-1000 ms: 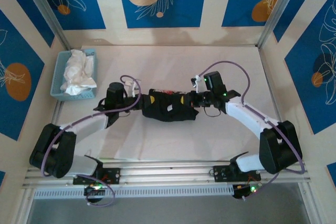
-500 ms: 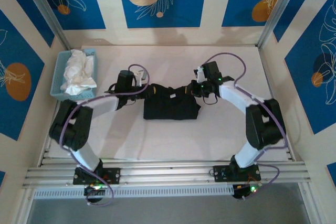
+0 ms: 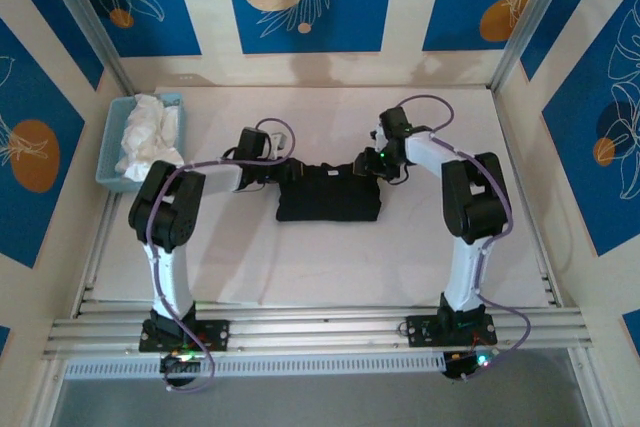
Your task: Fold the inside-out t-shirt
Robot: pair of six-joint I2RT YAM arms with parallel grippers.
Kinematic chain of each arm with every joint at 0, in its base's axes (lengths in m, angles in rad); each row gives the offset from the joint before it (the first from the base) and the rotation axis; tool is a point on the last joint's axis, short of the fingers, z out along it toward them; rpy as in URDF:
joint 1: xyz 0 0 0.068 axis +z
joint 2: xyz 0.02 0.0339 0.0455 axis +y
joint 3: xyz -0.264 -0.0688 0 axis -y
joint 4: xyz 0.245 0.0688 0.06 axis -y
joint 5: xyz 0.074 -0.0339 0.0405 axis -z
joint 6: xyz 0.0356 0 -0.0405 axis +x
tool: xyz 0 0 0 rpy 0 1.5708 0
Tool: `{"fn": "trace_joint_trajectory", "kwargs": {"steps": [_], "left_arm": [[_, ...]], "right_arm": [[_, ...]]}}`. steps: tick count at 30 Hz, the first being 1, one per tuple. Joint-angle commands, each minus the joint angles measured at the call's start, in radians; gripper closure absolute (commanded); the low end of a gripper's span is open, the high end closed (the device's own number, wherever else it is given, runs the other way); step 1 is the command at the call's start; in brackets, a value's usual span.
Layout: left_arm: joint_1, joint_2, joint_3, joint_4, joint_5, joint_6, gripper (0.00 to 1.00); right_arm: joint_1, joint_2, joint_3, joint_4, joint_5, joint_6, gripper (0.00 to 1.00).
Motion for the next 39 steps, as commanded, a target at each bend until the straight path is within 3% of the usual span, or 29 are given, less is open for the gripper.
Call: {"fn": "trace_joint_trajectory", "kwargs": {"steps": [1, 5, 8, 12, 16, 23, 28, 31, 32, 35, 39], "left_arm": [[0.014, -0.11, -0.03, -0.07, -0.098, 0.056, 0.38], [0.012, -0.207, -0.123, -0.083, -0.112, 0.03, 0.3], [0.013, -0.216, -0.169, -0.064, -0.013, -0.015, 0.28], [0.004, -0.159, -0.173, -0.036, 0.084, -0.059, 0.29], [-0.002, -0.121, -0.173, -0.039, 0.093, -0.058, 0.37], [-0.007, -0.071, -0.221, 0.022, 0.121, -0.081, 0.64], [-0.007, -0.057, -0.249, 0.062, 0.136, -0.097, 0.75], [-0.007, -0.06, -0.246, 0.063, 0.134, -0.096, 0.76], [-0.006, -0.063, -0.243, 0.061, 0.13, -0.097, 0.75], [0.001, -0.084, -0.231, 0.04, 0.095, -0.091, 0.52], [0.024, -0.146, -0.236, -0.014, 0.017, -0.083, 0.35]], "right_arm": [[-0.023, -0.157, -0.064, -0.074, 0.025, -0.031, 0.41], [-0.042, -0.25, -0.196, -0.053, -0.096, 0.014, 0.28], [-0.043, -0.265, -0.26, 0.009, -0.199, 0.06, 0.21], [-0.039, -0.206, -0.271, 0.071, -0.244, 0.095, 0.19], [-0.024, -0.139, -0.264, 0.124, -0.274, 0.123, 0.2], [0.012, -0.04, -0.235, 0.176, -0.275, 0.158, 0.24], [0.036, -0.024, -0.219, 0.216, -0.307, 0.175, 0.42], [0.033, -0.033, -0.206, 0.24, -0.317, 0.18, 0.59], [0.029, -0.039, -0.198, 0.237, -0.313, 0.173, 0.69], [0.003, -0.064, -0.173, 0.188, -0.277, 0.123, 0.91], [-0.049, -0.105, -0.13, 0.051, -0.174, -0.021, 0.96]]}}
